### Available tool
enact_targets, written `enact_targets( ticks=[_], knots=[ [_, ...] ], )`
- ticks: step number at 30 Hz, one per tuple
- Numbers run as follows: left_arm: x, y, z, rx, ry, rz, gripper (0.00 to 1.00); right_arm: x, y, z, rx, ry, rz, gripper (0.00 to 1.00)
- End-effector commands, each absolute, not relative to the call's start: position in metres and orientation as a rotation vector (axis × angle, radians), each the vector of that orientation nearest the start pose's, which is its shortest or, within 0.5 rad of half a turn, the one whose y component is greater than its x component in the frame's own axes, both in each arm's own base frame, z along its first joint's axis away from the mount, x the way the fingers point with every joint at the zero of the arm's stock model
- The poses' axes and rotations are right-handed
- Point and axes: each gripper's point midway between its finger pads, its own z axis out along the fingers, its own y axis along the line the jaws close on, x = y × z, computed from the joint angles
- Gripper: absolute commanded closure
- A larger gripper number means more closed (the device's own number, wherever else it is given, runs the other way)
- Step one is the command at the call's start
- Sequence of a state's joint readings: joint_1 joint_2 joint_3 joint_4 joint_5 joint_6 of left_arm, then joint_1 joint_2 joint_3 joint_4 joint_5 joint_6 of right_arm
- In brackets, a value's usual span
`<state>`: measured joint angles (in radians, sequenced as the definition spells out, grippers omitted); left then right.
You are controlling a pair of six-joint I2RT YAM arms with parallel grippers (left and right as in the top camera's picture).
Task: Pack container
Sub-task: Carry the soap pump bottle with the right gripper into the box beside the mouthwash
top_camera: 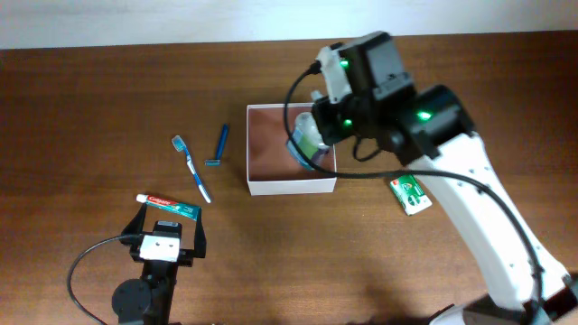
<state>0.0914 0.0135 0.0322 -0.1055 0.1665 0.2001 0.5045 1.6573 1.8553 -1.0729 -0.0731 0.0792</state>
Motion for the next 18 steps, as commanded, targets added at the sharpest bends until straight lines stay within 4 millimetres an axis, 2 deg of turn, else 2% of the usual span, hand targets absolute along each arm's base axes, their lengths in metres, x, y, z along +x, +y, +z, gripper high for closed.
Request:
enact_targets(
  ticks=[1, 6, 14, 18],
  knots=[
    [0.244, -0.004, 0.16, 0.201, 1.643, 0.085, 0.0, 0.381, 0.234, 0.292, -0.559, 2.385, 0.307, 0.76],
    [0.244, -0.004, 0.16, 0.201, 1.643, 0.085, 0.0, 0.399, 0.239, 0.266, -0.569, 2.396, 0.129, 0.76],
    [0.244, -0.004, 0.16, 0.201, 1.643, 0.085, 0.0, 0.4, 0.255, 0.233, -0.752, 2.41, 0.022, 0.76],
    [0.244, -0.004, 0.16, 0.201, 1.643, 0.085, 0.0, 0.401, 0.25, 0.223, -0.836, 2.412, -0.047, 0.76]
  ],
)
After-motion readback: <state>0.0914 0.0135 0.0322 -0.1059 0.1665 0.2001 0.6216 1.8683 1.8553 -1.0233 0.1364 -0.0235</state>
